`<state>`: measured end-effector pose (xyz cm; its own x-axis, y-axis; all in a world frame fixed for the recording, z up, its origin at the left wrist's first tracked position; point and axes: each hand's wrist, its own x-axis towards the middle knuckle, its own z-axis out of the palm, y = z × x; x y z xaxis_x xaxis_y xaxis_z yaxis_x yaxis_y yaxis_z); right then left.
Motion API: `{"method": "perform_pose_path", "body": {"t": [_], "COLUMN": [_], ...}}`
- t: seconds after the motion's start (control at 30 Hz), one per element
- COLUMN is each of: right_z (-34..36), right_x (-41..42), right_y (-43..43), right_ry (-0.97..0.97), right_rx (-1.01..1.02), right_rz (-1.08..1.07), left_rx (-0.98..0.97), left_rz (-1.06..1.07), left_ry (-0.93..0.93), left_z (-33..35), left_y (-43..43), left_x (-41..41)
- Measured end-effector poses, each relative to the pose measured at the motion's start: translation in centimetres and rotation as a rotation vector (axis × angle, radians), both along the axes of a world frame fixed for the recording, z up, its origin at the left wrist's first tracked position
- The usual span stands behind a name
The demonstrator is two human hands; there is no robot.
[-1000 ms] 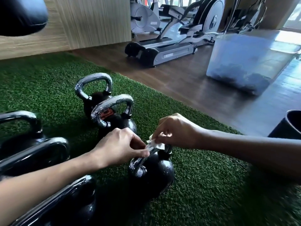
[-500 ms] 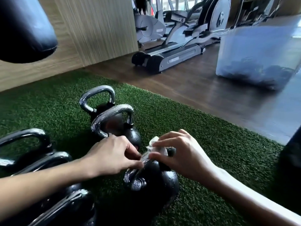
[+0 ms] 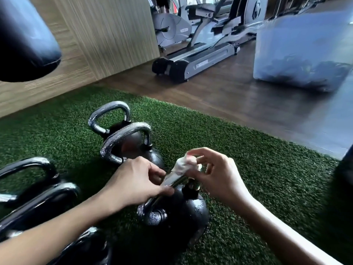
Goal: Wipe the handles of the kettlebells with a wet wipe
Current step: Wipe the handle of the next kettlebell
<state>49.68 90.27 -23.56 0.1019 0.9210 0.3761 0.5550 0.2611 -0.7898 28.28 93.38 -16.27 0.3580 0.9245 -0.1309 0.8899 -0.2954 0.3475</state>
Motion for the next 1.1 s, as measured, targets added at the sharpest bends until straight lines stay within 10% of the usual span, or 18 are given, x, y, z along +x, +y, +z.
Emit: {"method": "perform_pose_path", "body": {"t": [0.57,1.1], "right_z": [-0.2,-5.7], "right_x": [-1.7,-3.2], "right_y": [-1.0,-1.1], "right_ry": [-0.055,0.685], "right_rx": [0.122,-0.249], "right_rz": [0.071,0.022], "left_rx": [0.114,0.119], "left_rz": [0.08,0.194], "left_ry": [-0.087,-0.083], "left_z": [-0.2,-0.9], "left_y": [-4.3,-6.0], "left_x": [-2.2,-5.1]}}
